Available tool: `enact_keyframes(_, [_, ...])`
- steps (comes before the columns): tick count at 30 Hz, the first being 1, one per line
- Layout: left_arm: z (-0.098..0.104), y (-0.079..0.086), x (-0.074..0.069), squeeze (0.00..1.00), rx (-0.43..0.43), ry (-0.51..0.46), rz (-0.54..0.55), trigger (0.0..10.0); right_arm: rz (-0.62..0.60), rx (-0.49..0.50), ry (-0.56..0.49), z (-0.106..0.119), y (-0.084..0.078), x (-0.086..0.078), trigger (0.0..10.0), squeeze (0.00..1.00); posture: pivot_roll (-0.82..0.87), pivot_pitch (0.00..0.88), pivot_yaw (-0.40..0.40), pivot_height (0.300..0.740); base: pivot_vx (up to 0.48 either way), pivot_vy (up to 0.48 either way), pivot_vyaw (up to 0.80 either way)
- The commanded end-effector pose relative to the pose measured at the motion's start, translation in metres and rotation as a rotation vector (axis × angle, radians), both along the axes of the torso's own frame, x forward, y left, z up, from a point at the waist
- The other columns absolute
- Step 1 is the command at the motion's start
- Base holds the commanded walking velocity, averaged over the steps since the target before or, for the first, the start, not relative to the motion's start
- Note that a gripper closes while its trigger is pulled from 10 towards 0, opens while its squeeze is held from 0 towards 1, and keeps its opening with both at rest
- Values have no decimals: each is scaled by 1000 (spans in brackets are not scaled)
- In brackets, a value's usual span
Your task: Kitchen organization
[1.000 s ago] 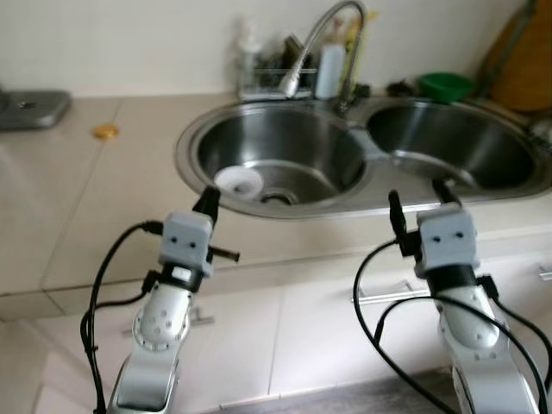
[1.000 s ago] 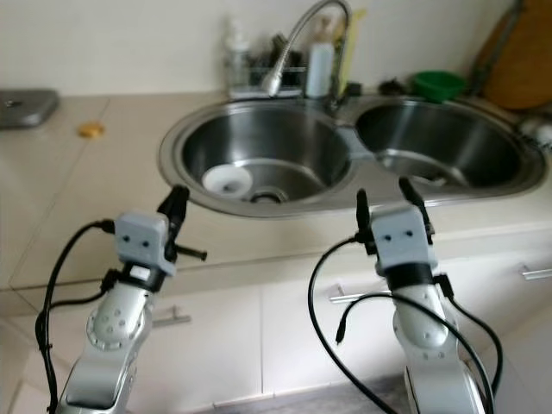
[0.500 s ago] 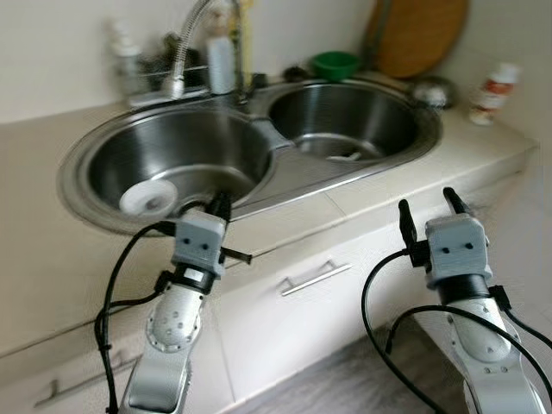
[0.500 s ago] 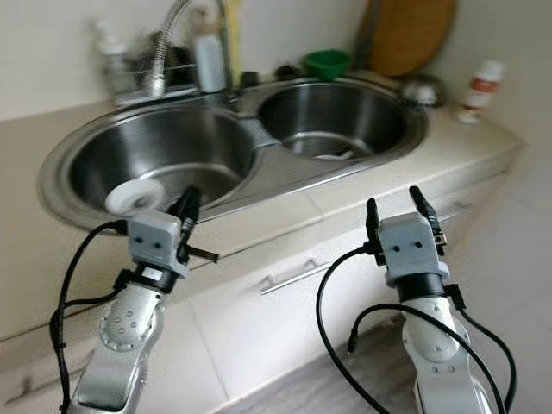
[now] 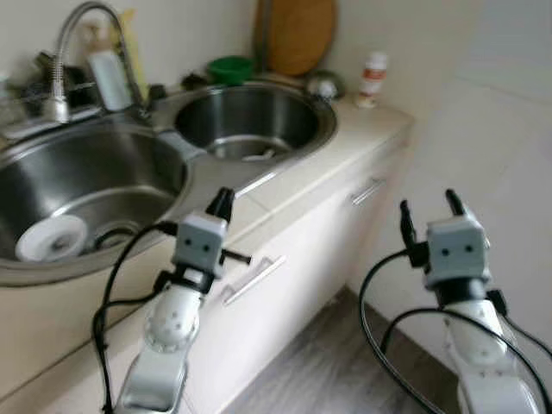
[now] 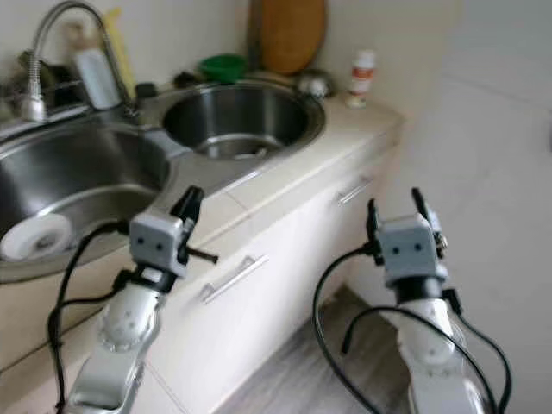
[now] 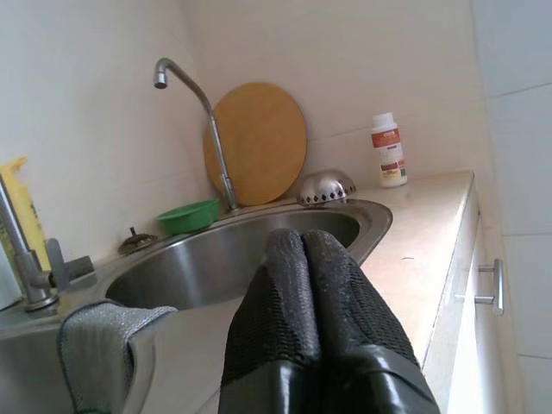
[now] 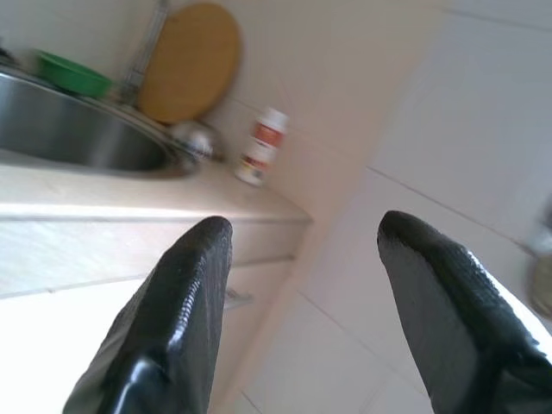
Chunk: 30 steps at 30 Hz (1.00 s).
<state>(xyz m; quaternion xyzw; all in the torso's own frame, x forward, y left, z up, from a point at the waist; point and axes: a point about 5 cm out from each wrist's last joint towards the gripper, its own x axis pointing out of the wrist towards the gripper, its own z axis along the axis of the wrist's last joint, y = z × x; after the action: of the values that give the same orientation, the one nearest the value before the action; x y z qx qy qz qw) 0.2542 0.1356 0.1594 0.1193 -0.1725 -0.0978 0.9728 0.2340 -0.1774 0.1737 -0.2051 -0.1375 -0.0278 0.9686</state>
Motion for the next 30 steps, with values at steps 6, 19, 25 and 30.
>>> enact_keyframes(6, [3,-6,0,0,2,-16,-19,10000,-20,-13,-17,3,-4,0,10000,0,45,0,-10,740,0,0,-775])
enact_keyframes(19, [2,-5,0,0,3,-12,-13,10000,-38,-16,-13,2,-6,4,10000,0,45,0,-10,740,0,-217,-775])
enact_keyframes(25, [1,-4,0,0,2,-11,-10,10000,-64,-14,-10,2,-9,7,10000,0,46,0,-11,740,0,-80,-775])
enact_keyframes(30, [0,-5,-1,0,0,-9,-12,10000,-81,-7,-5,1,-12,8,10000,0,45,0,-11,740,0,-480,-775])
